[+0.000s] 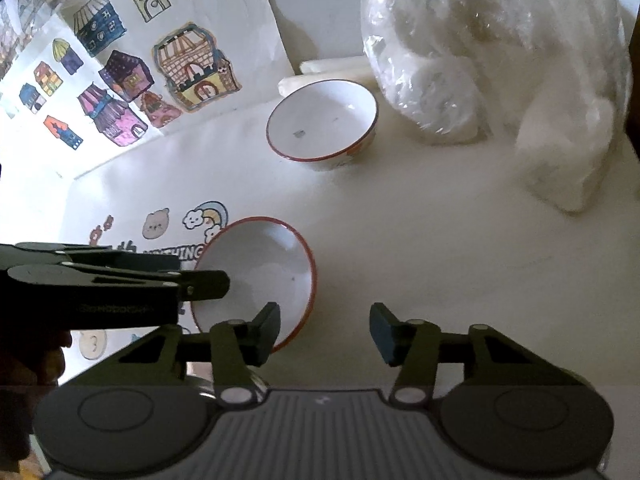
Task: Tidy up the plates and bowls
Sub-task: 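Move the left tool to the red-rimmed white bowl and grip its rim, then lift and carry the white bowl over the steel bowl with the left tool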
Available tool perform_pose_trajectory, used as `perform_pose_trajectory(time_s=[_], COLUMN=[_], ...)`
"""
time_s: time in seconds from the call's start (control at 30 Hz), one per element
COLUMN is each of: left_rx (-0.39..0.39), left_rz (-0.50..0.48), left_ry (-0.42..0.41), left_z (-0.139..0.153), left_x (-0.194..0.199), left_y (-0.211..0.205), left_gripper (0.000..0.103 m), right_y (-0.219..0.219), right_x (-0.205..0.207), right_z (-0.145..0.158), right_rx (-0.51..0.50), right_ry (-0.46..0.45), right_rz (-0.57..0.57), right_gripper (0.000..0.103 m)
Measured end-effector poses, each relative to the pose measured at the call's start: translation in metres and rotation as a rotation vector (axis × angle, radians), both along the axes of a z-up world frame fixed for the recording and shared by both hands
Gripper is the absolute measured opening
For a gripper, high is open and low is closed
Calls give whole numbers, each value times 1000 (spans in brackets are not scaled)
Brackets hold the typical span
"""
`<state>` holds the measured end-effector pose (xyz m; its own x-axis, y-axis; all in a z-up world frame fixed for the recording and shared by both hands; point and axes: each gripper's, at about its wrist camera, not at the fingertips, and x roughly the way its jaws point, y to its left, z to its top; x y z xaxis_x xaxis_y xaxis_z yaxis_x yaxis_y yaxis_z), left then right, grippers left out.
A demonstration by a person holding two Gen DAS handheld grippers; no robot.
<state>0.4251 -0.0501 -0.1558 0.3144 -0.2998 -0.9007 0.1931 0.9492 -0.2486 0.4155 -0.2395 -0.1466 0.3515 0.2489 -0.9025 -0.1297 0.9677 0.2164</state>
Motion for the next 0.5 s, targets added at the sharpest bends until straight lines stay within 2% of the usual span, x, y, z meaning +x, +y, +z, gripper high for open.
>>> perform_pose_trajectory(time_s=[0.23,0.3,0.37,0.5], left_rx=[-58,-71,-84,-83], left_rz=[-21,-16,-6,5], left_ry=[32,36,29,18], left_z=[-5,-6,-5,-2], left_x=[0,0,-1,-1], left_y=[-6,-7,-8,-12], left_gripper=[26,16,12,12], right_y=[1,1,2,2], right_x=[3,5,6,6], right_z=[-4,-5,-6,-7], right_rx=[47,67,77,74], right_ry=[28,37,40,42], right_rz=[3,3,2,-2], right_gripper=[25,18,17,16])
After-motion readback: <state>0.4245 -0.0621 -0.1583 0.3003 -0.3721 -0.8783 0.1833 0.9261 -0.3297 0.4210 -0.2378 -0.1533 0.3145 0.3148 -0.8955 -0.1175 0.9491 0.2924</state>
